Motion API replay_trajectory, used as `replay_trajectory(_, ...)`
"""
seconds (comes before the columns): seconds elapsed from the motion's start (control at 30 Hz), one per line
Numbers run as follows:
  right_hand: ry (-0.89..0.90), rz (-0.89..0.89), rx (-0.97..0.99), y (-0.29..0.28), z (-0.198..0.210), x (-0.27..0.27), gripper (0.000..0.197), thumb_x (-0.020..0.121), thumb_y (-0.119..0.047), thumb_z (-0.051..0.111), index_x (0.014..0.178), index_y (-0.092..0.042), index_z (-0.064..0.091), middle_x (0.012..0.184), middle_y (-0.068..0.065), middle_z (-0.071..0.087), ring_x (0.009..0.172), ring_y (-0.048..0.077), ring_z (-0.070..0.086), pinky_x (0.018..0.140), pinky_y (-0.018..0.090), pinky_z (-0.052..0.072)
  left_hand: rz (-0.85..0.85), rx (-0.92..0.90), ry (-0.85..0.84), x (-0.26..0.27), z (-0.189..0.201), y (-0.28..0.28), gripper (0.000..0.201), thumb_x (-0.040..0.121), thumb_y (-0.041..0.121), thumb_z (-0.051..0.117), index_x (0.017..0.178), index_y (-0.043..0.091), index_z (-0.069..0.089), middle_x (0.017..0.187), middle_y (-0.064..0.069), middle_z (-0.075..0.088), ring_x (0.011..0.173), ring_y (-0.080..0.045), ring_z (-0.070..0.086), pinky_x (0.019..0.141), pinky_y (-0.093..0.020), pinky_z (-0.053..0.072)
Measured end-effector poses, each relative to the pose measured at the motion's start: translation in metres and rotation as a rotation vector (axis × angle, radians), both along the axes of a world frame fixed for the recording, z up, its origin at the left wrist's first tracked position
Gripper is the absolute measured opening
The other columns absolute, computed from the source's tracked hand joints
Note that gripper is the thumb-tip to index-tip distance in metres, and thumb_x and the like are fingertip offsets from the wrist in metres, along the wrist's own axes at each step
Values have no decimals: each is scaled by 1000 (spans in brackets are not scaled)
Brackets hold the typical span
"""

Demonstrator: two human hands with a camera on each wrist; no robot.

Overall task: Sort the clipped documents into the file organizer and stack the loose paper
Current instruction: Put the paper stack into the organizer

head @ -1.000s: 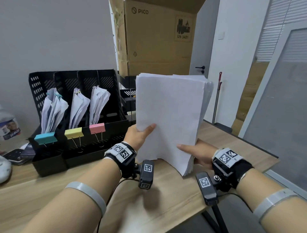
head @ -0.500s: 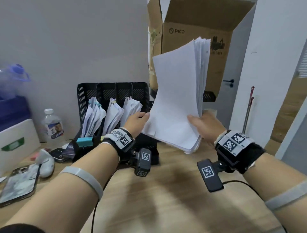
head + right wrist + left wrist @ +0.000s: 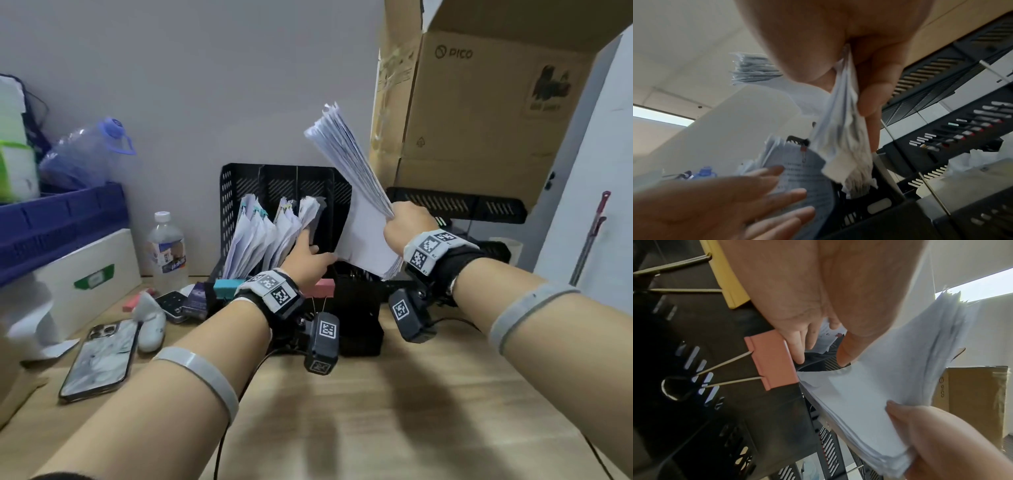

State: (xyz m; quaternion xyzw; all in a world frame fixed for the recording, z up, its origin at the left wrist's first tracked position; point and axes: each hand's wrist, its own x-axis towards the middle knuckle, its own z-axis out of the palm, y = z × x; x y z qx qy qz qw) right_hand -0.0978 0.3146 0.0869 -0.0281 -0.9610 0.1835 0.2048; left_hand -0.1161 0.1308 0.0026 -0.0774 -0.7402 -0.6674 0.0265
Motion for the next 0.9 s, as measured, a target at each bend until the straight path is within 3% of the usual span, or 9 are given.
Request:
replay_trajectory(0.1,12,-12,4,-10,-13,-18,16,87,-11,43,95,-9,58,96,16,66,74,32,54,62,32,39,5,44,36,0,-3,-2,96,70,28,69,155,35,25,137,-23,50,92,-16,62,95,-43,55)
replay_trajectory(0.17,32,-23,-2,-17,-21,-26,21,89,-13,44,103,-8,58,102,17,66,83,36,58,67,35,42,7,57,42,-2,-5,-4,94,70,27,69,154,35,27,128,-32,52,82,-18,64,84,-40,57)
replay_trajectory(0.27,80,-12,-57,-27,-34,-37,28,93,-16,45,118,-9,53,110,20,66,99,41,62,75,40,47,4,69,18,-4,-8,-5,98,68,30,70,155,36,25,130,-16,58,111,-25,67,101,-48,55)
replay_trajectory(0.37,-10,58,-234,-42,-49,-51,31,98,-23,46,127,-14,46,110,22,65,89,38,59,72,36,42,-20,80,-4,-2,-7,-6,101,70,26,70,157,38,20,127,-14,60,119,-26,63,106,-46,51)
replay_trajectory(0.47,-121,95,-377,-53,-60,-60,42,91,-37,54,127,-16,47,112,15,65,96,36,63,83,38,52,-49,112,-11,-4,-7,-6,98,80,15,70,160,33,15,127,-16,60,121,-29,62,109,-47,48)
replay_trajectory(0.53,-120,88,-361,-55,-59,-64,41,86,-36,54,122,-16,51,110,13,65,95,36,62,85,38,51,-54,119,-15,-3,-6,-6,92,88,8,67,160,28,15,125,-18,61,118,-32,63,111,-48,46)
replay_trajectory(0.63,-88,71,-314,-50,-51,-70,36,88,-30,48,119,-13,54,111,17,65,92,37,58,80,36,46,-52,111,-29,-2,-6,-7,98,77,18,69,160,24,18,125,-19,61,122,-37,62,110,-50,47)
replay_trajectory(0.73,-62,82,-331,-41,-49,-73,33,90,-23,45,118,-10,56,112,20,65,90,37,57,77,33,43,-48,117,-28,-1,-7,-7,93,80,16,68,159,22,20,121,-18,63,120,-34,64,110,-48,48)
replay_trajectory(0.9,-76,81,-358,-25,-51,-66,38,89,-20,48,125,-7,49,114,19,62,99,38,60,78,33,42,-11,71,-24,-2,-9,-6,94,69,26,67,155,20,32,118,-14,67,116,-30,66,109,-48,48)
